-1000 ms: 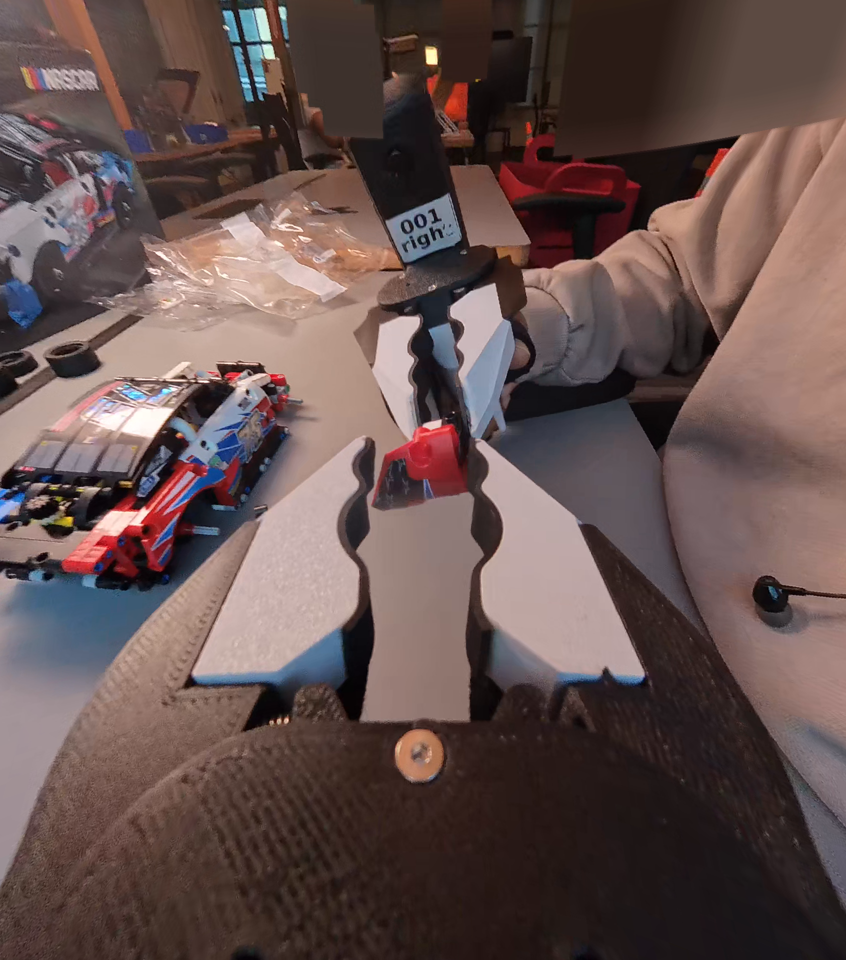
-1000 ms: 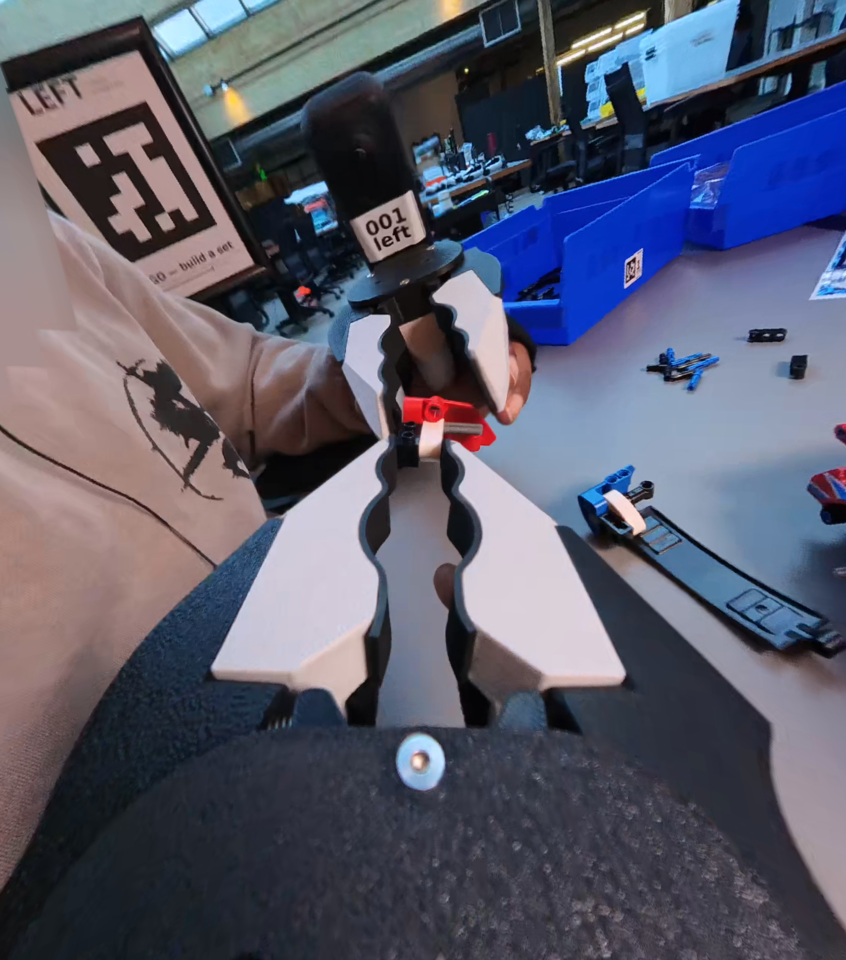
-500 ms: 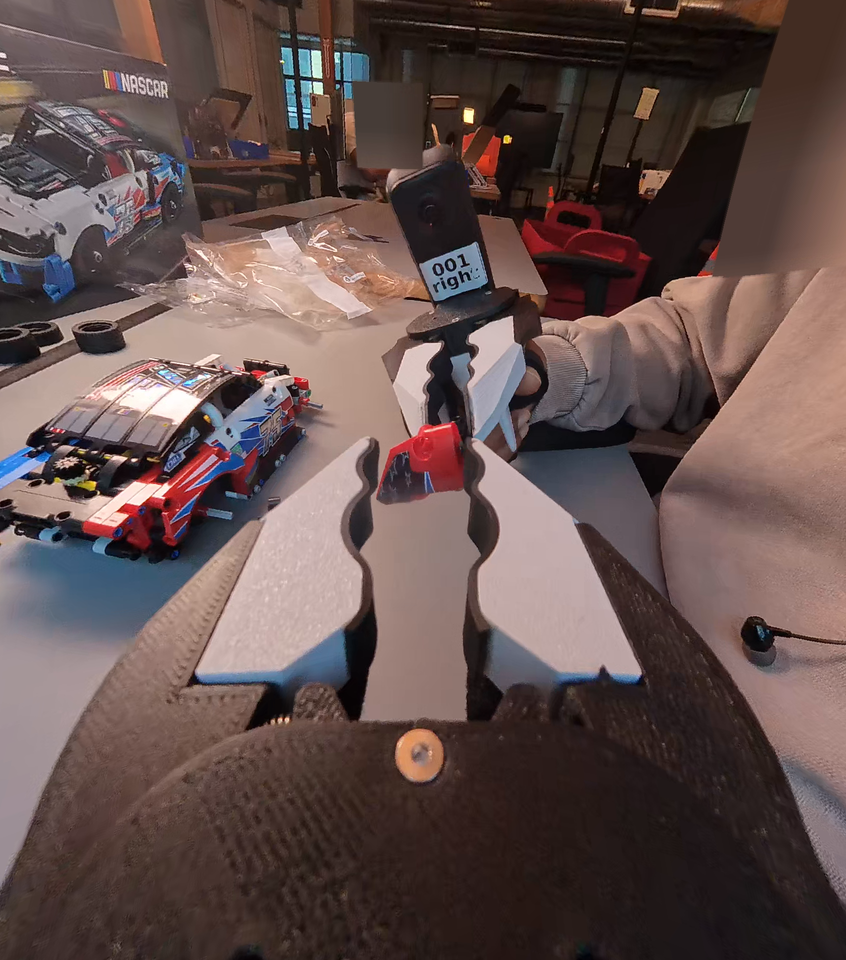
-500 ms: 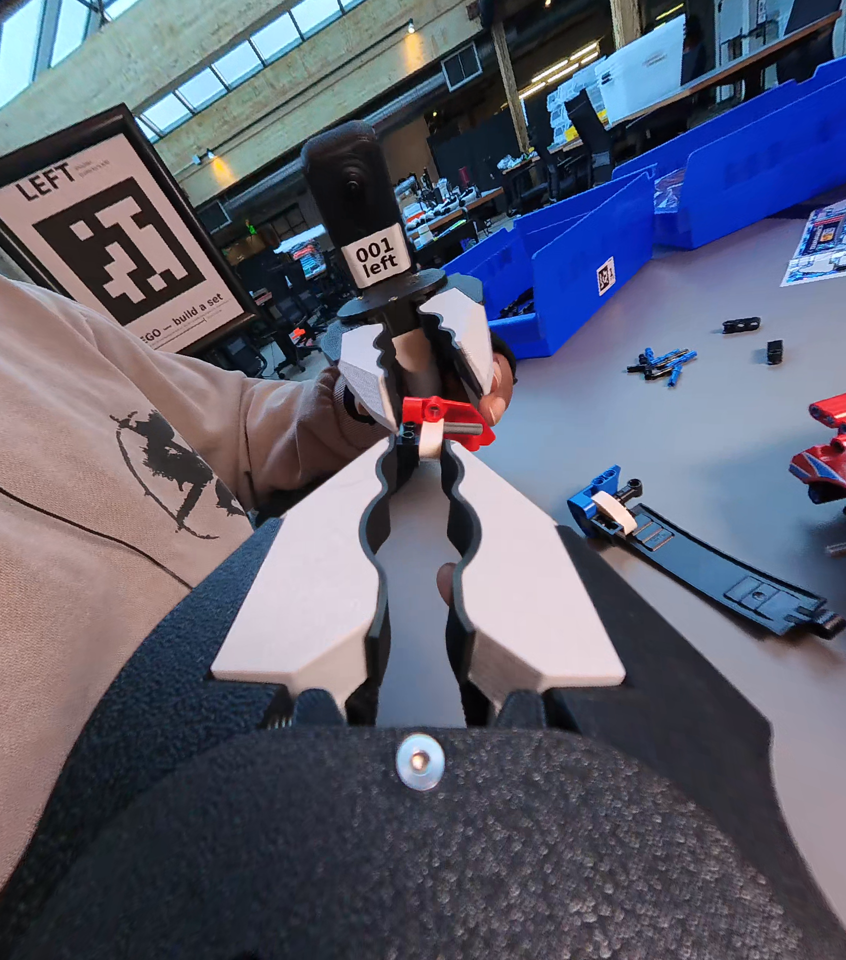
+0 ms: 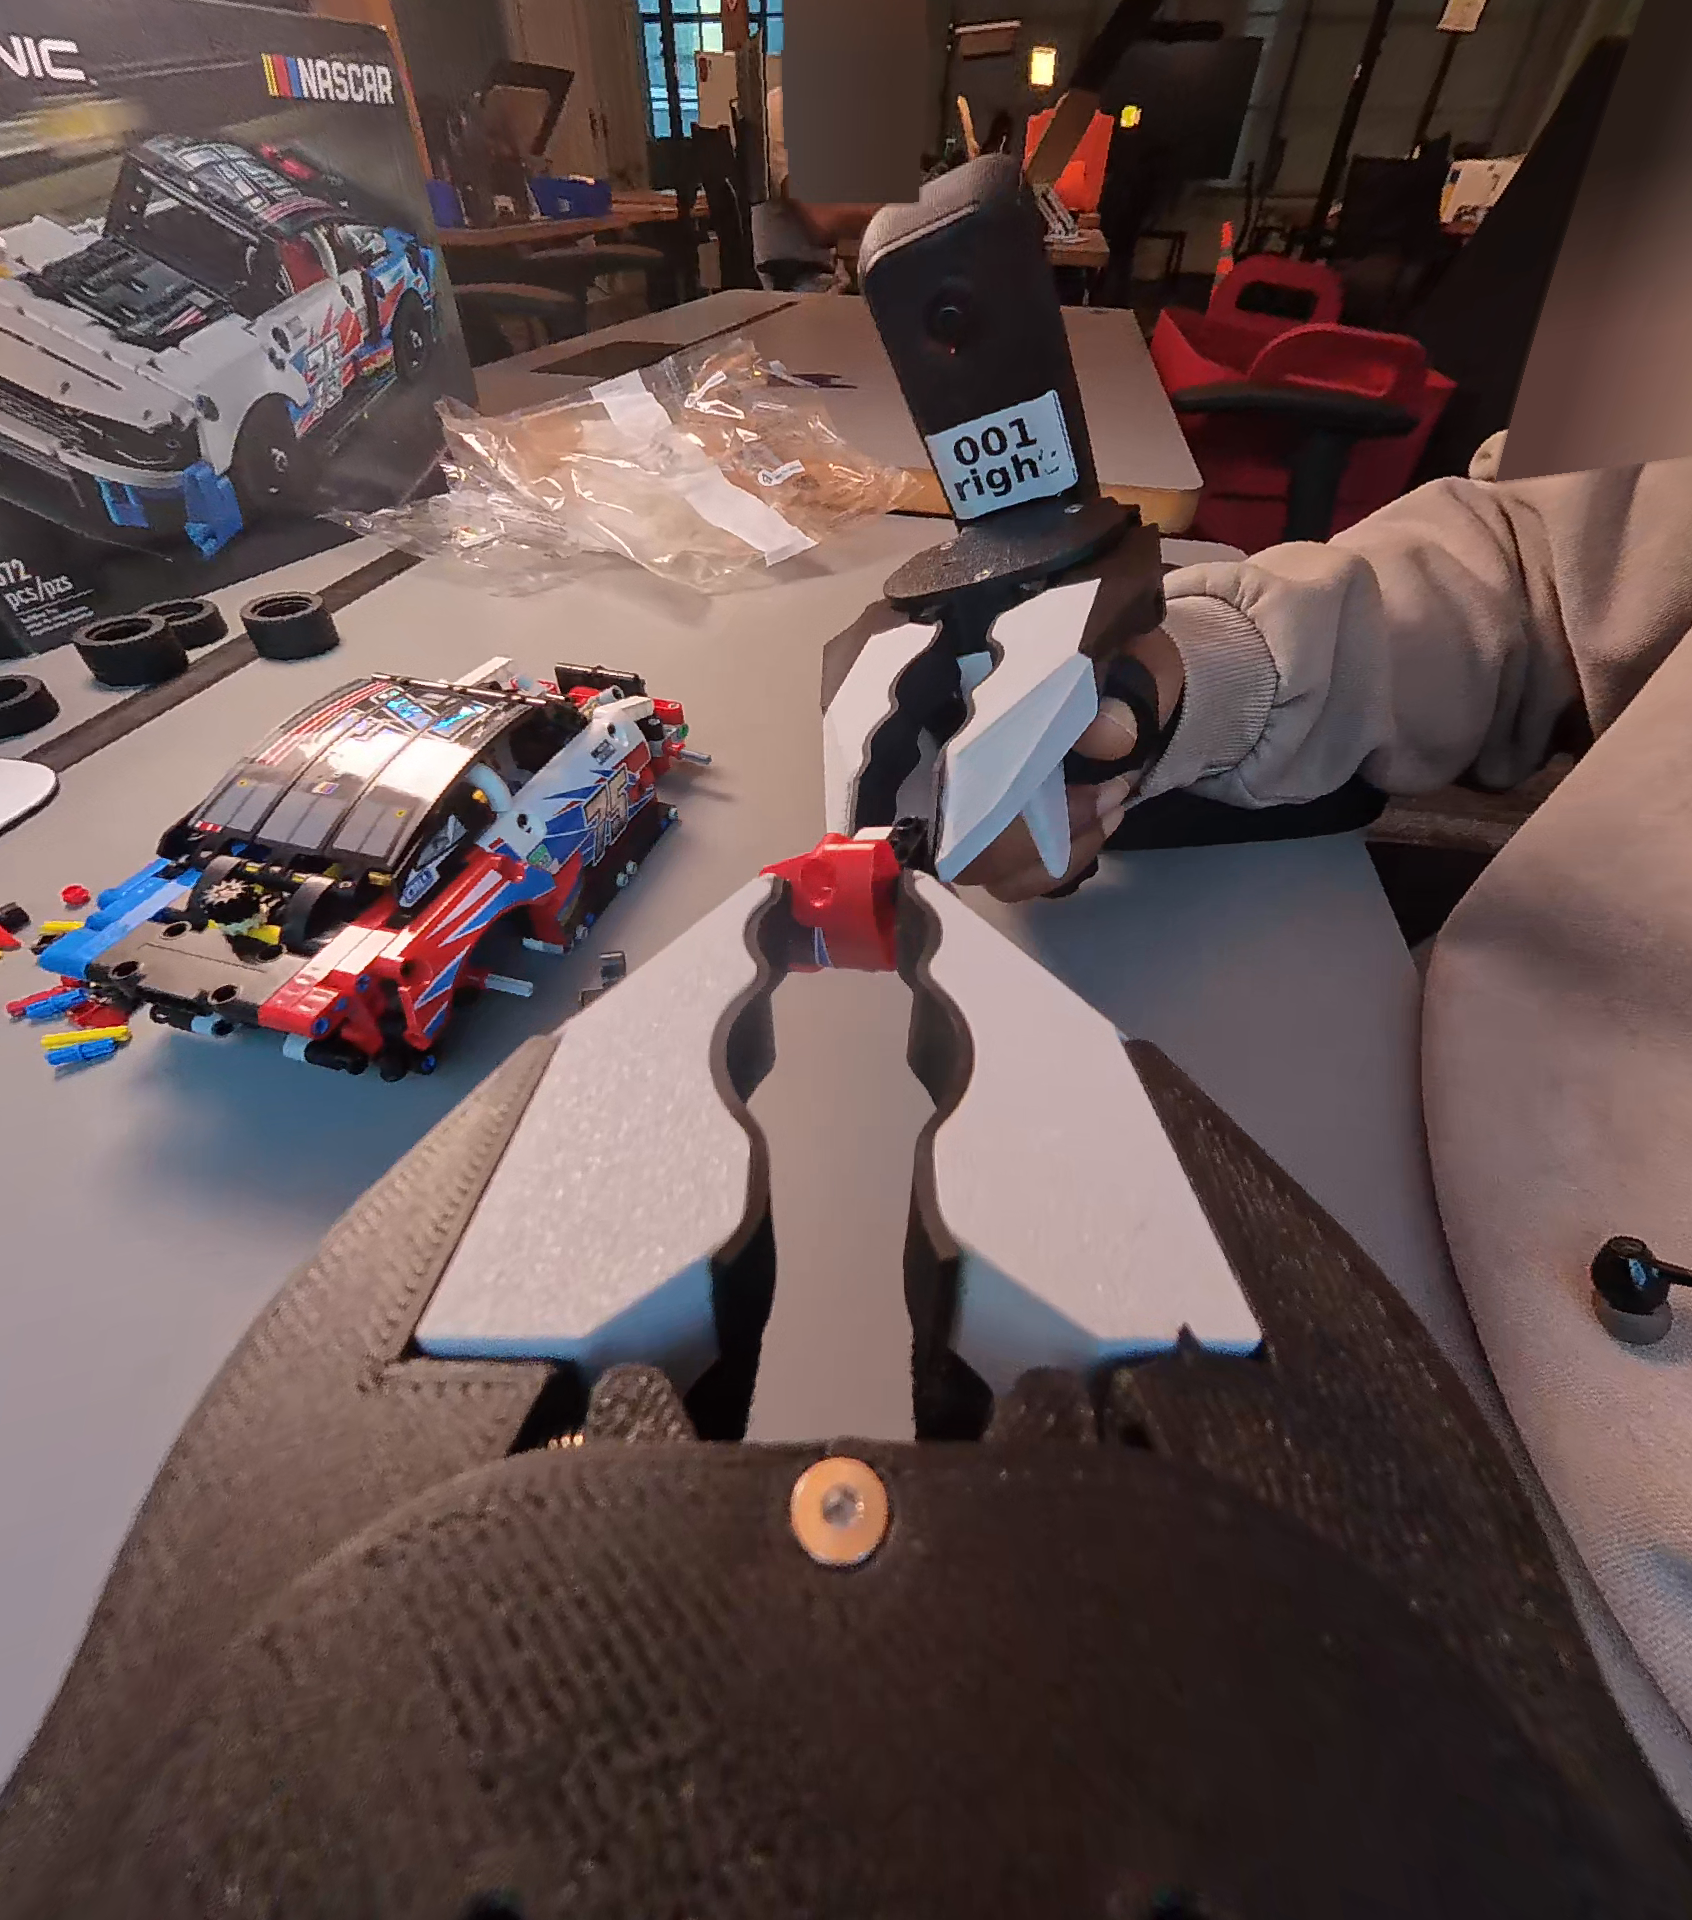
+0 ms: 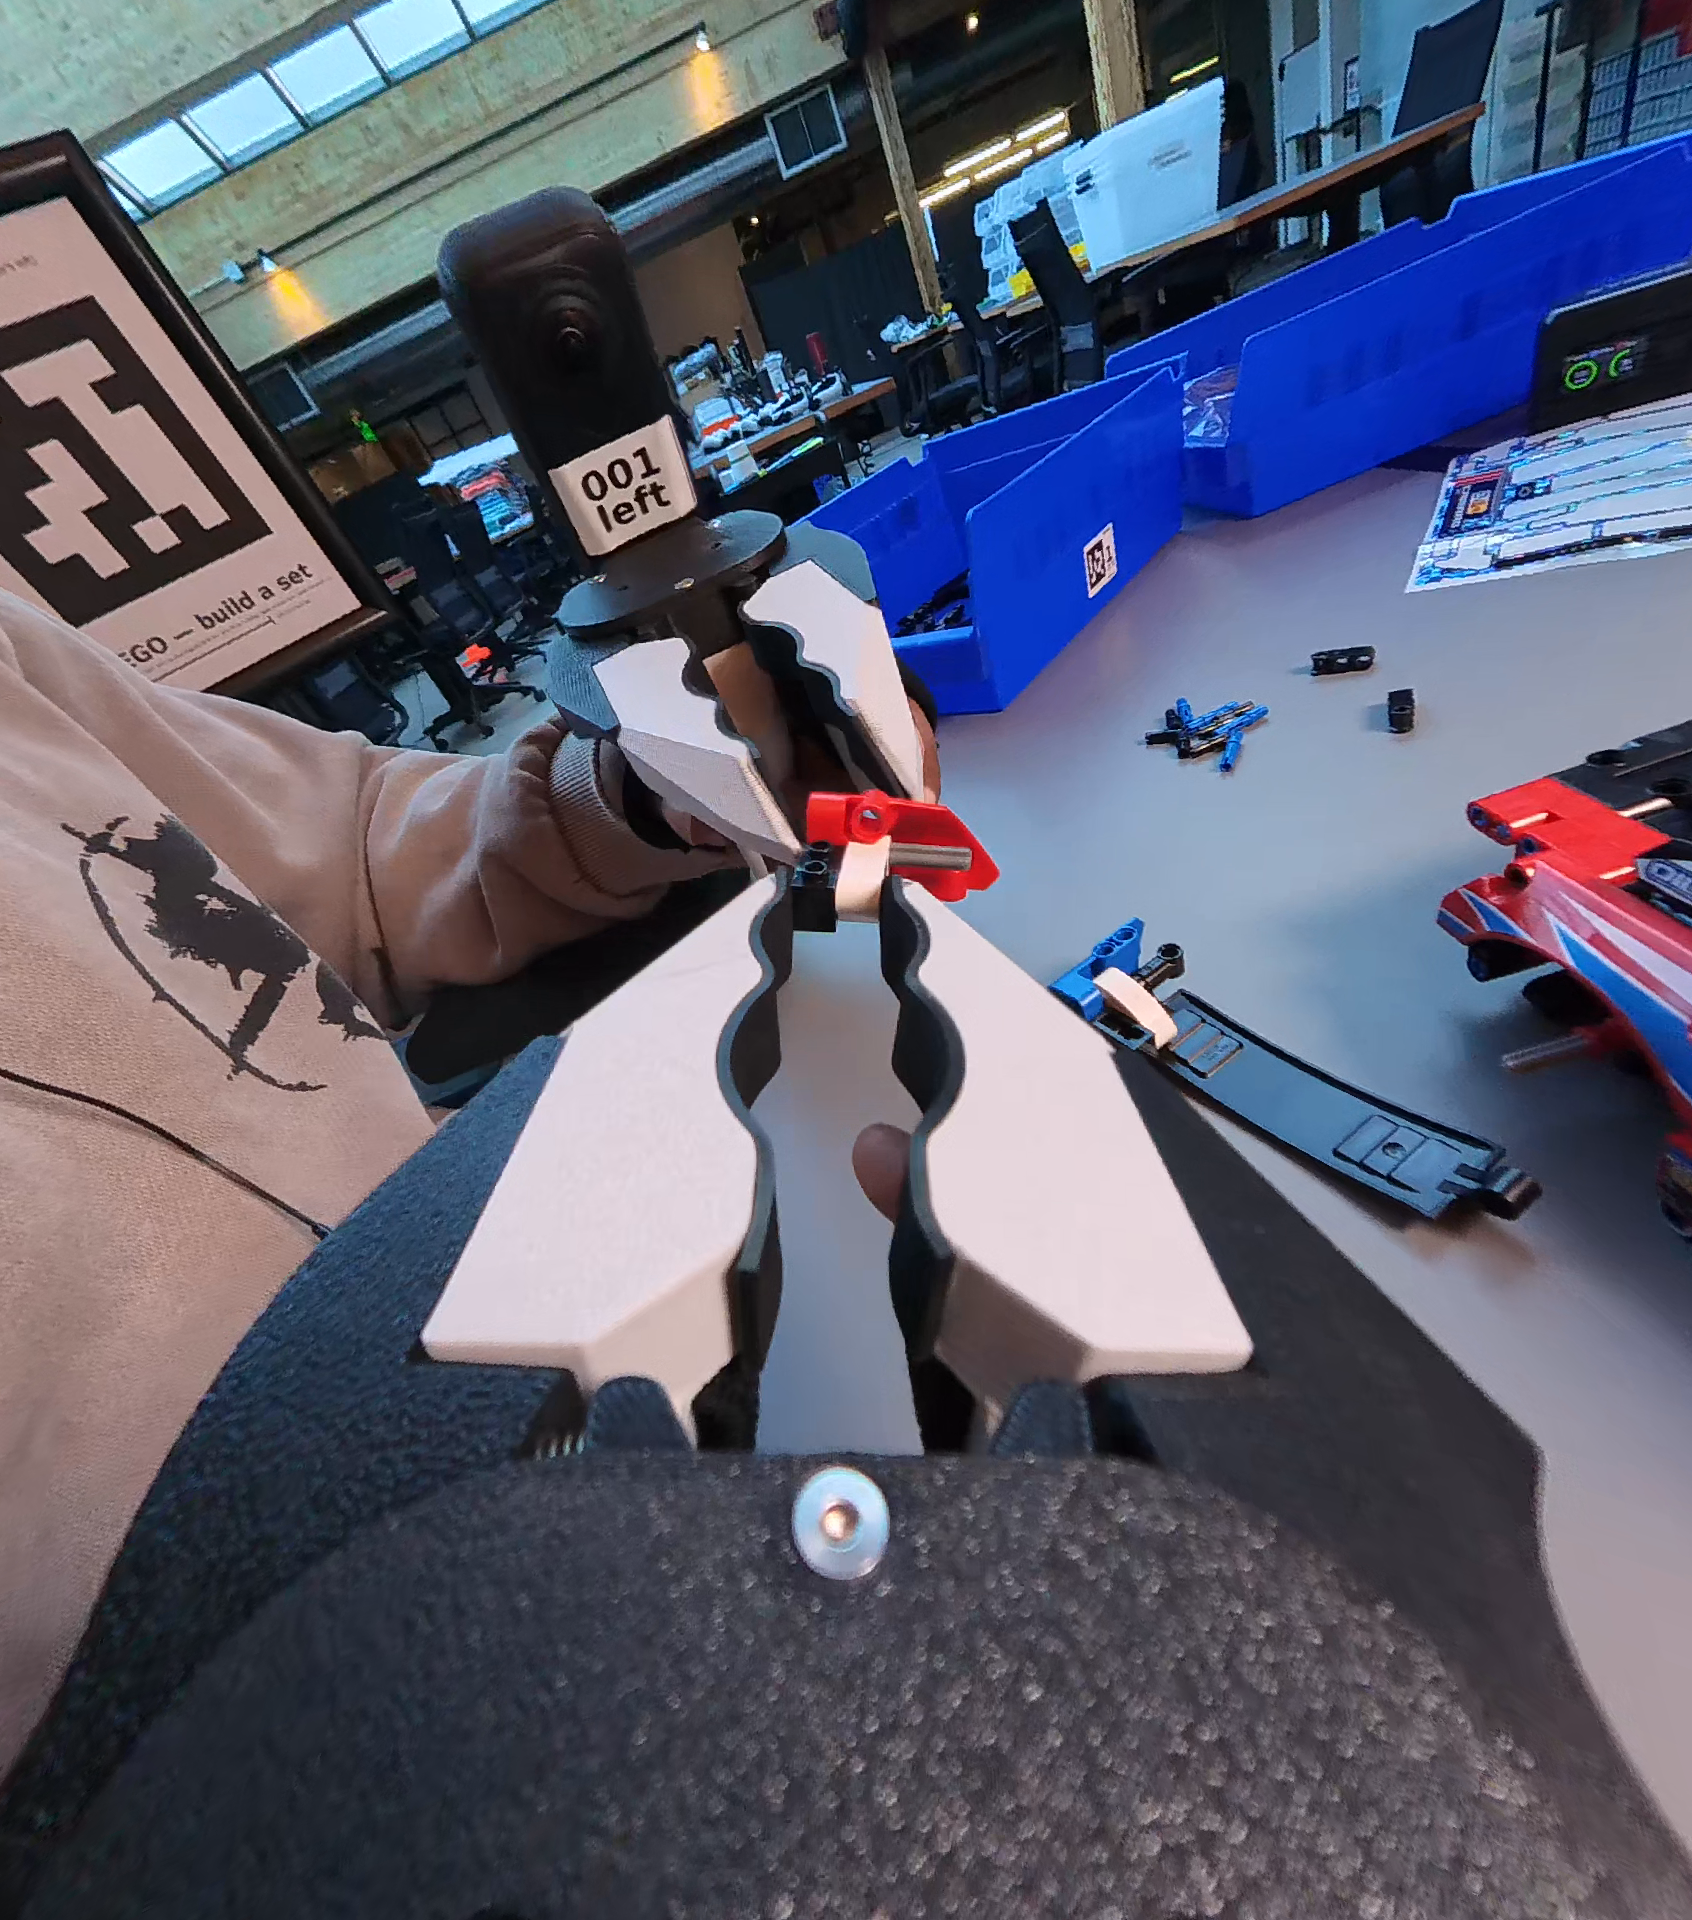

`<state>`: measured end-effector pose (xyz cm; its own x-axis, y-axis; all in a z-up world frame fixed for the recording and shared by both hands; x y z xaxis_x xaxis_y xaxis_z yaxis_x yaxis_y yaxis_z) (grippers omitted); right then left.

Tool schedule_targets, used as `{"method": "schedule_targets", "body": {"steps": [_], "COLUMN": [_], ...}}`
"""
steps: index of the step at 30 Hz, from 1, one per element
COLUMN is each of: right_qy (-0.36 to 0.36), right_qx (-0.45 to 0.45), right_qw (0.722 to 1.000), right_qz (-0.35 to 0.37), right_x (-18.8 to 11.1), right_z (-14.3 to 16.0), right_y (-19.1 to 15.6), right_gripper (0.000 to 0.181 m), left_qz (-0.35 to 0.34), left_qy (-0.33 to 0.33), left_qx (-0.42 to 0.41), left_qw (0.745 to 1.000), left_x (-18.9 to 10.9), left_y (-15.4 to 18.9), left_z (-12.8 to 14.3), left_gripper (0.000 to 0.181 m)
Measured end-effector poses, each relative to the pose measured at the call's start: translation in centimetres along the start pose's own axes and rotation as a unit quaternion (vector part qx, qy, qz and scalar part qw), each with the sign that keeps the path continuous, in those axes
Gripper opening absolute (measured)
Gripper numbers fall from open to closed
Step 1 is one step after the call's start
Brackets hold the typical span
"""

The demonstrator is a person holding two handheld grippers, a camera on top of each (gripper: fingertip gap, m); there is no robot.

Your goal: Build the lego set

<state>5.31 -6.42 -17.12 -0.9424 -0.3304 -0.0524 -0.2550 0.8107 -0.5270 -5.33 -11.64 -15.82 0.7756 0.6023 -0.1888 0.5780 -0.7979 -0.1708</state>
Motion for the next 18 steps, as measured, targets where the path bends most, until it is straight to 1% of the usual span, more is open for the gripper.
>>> {"method": "schedule_targets", "body": {"steps": [2, 5, 7, 9, 11, 15, 18], "right_qy": [-0.004, 0.008, 0.036, 0.056, 0.065, 0.053, 0.056], "right_qx": [0.008, 0.04, 0.071, 0.115, 0.162, 0.208, 0.228], "right_qw": [1.0, 0.999, 0.997, 0.992, 0.984, 0.975, 0.969], "right_qz": [0.004, 0.01, 0.012, -0.005, -0.031, -0.058, -0.072], "right_x": [0.1, 0.3, 0.0, -0.7, -1.0, -0.6, -0.7], "right_z": [0.0, -0.4, -1.1, -1.5, -1.4, -0.8, -0.7], "right_y": [0.2, 0.7, 1.3, 1.6, 1.6, 1.3, 1.4], "right_gripper": [0.014, 0.014, 0.014, 0.014, 0.013, 0.013, 0.013], "left_qz": [-0.01, -0.032, -0.028, -0.026, -0.034, -0.068, -0.087], "left_qy": [0.0, 0.021, 0.034, 0.025, 0.006, -0.021, -0.024], "left_qx": [0.003, 0.019, 0.02, 0.024, 0.05, 0.103, 0.114], "left_qw": [1.0, 0.999, 0.999, 0.999, 0.998, 0.992, 0.989], "left_x": [0.0, -0.2, -0.3, 0.0, 0.4, 1.1, 0.9], "left_y": [-0.1, -0.5, -0.5, -0.4, -0.1, 0.0, -0.3], "left_z": [0.1, 0.3, 0.1, 0.2, 0.6, 0.9, 0.9], "left_gripper": [0.02, 0.02, 0.029, 0.035, 0.037, 0.031, 0.016]}}
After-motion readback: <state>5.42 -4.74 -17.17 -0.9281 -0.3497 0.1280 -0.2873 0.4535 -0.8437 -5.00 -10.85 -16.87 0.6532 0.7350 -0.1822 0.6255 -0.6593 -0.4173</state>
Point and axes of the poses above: each gripper's, where its closed fingertips meet, x out along the fingers, z out of its underside, y = z × x across the jaws, the point moved 6 cm from there along -x, back along the fingers, and after that the axes turned 11 degrees about x, right-handed, at the moved point
